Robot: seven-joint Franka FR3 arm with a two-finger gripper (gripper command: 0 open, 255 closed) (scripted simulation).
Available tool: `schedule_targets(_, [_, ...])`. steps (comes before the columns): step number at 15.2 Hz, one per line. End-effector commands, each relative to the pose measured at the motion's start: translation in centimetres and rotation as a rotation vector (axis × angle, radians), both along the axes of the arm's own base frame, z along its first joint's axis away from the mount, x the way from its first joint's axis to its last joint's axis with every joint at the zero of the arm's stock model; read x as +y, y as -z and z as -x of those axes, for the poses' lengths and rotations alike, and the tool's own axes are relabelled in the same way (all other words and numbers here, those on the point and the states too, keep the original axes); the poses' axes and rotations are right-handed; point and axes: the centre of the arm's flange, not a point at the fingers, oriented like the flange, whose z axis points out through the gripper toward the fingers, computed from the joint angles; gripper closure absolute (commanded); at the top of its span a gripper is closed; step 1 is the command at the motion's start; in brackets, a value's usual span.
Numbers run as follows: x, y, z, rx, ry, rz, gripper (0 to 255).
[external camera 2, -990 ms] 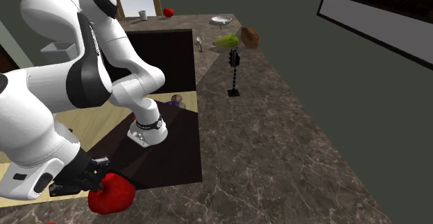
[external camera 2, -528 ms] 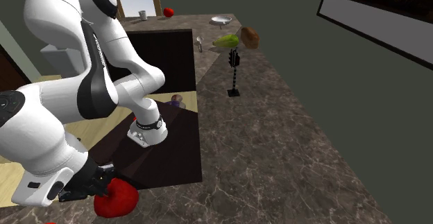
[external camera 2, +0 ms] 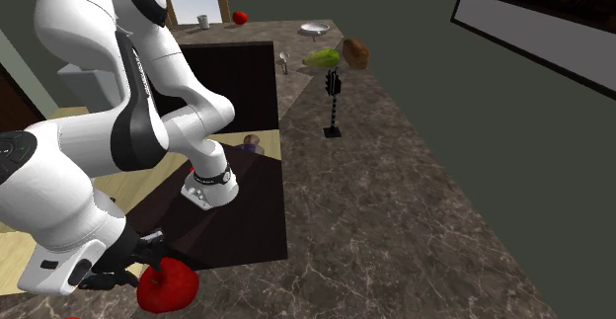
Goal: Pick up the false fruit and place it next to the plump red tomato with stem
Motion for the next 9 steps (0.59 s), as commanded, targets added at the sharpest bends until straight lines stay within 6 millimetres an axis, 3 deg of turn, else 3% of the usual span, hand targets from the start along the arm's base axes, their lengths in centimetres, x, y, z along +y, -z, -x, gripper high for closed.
schedule_targets(1, [0.0,0.0,0.0,0.0,0.0,0.0,0])
schedule_targets(5, [0.0,0.0,0.0,0.0,0.0,0.0,0])
schedule_targets(9, [-0.3,-5.0,-0.1,0.0,0.0,0.0,0])
